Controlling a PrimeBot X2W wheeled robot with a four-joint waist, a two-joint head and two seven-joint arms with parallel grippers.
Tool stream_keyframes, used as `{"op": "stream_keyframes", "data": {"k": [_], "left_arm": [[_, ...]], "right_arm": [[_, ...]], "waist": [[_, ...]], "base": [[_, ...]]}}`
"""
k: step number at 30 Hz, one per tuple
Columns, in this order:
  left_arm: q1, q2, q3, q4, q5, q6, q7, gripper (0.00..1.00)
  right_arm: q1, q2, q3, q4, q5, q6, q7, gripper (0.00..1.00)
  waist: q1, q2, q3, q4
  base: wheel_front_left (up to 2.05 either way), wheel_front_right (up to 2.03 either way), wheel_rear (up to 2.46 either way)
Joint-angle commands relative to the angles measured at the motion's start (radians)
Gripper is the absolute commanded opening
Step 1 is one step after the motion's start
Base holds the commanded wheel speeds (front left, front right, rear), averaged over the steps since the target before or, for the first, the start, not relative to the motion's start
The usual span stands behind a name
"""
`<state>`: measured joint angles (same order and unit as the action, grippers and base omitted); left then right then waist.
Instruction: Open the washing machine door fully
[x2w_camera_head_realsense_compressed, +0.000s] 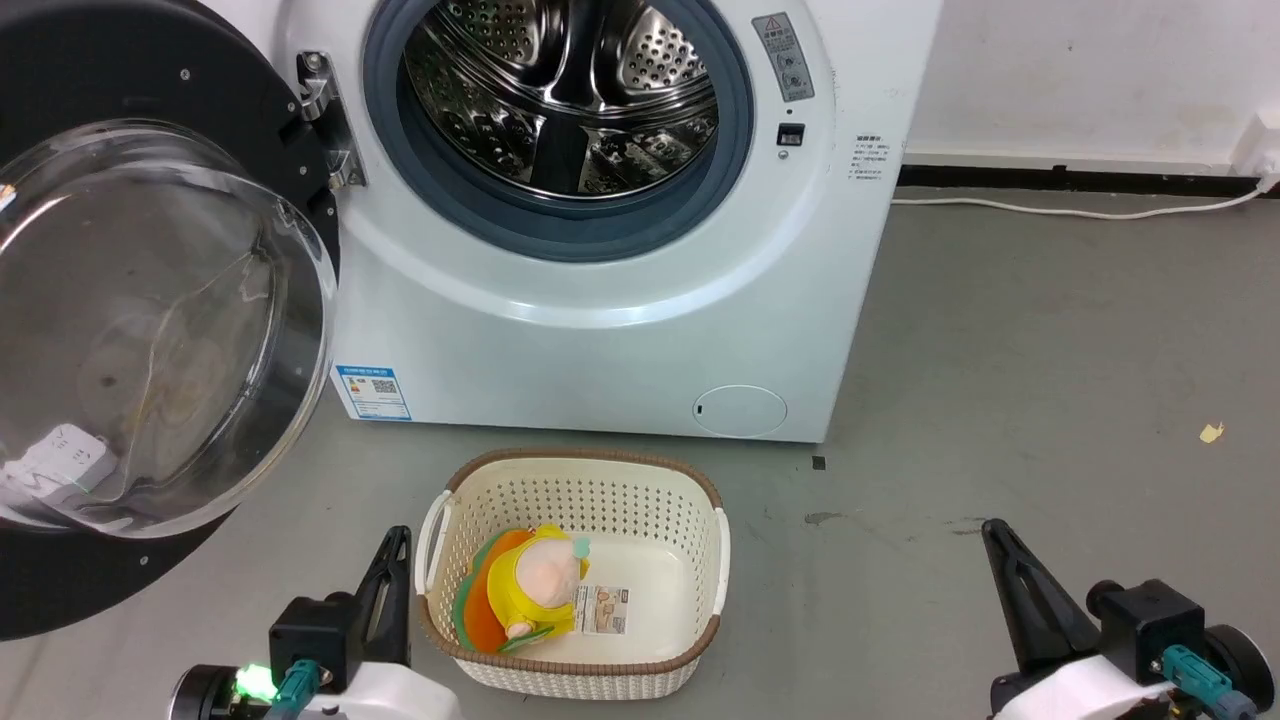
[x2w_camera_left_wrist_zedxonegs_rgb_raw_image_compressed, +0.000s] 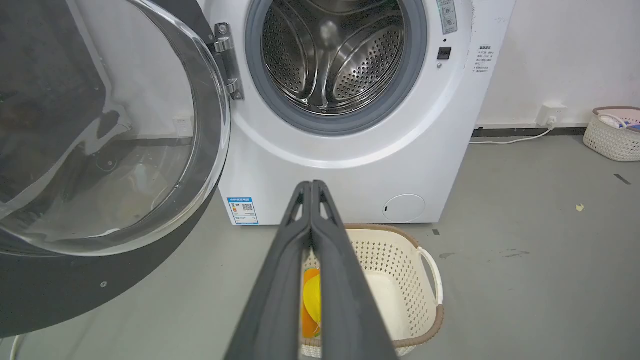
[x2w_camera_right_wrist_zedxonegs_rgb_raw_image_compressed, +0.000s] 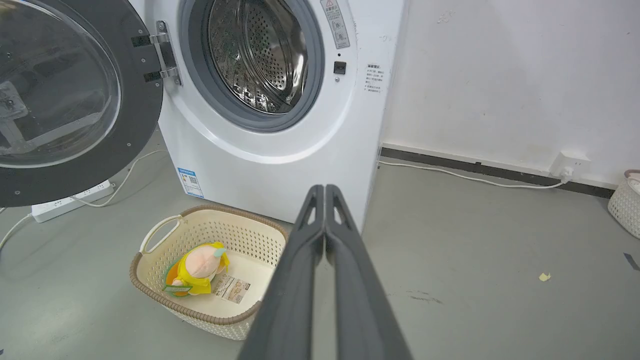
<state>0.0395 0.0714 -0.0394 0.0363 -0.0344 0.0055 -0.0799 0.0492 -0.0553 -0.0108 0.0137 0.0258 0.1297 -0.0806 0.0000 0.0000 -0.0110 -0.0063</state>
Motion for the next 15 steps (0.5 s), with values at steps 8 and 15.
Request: {"op": "stream_keyframes", "data": {"k": [8,15], "left_arm": [[-0.019,-0.009,0.012,-0.011,0.015,-0.004,0.019,0.0],[-0.024,-0.012,0.019,-0.017,0.019,-0.004,0.033,0.0]], "right_arm": [[-0.026,0.004,0.004,-0.008,-0.009,0.001,0.019,0.0],[-0.032,0.004,0.005,-0.009,-0.013,0.001,0.034,0.0]], "waist": [[0.0,0.0,0.002,0.001],[0.0,0.0,0.004,0.003]], "base": [[0.0,0.0,0.0],[0.0,0.0,0.0]]}}
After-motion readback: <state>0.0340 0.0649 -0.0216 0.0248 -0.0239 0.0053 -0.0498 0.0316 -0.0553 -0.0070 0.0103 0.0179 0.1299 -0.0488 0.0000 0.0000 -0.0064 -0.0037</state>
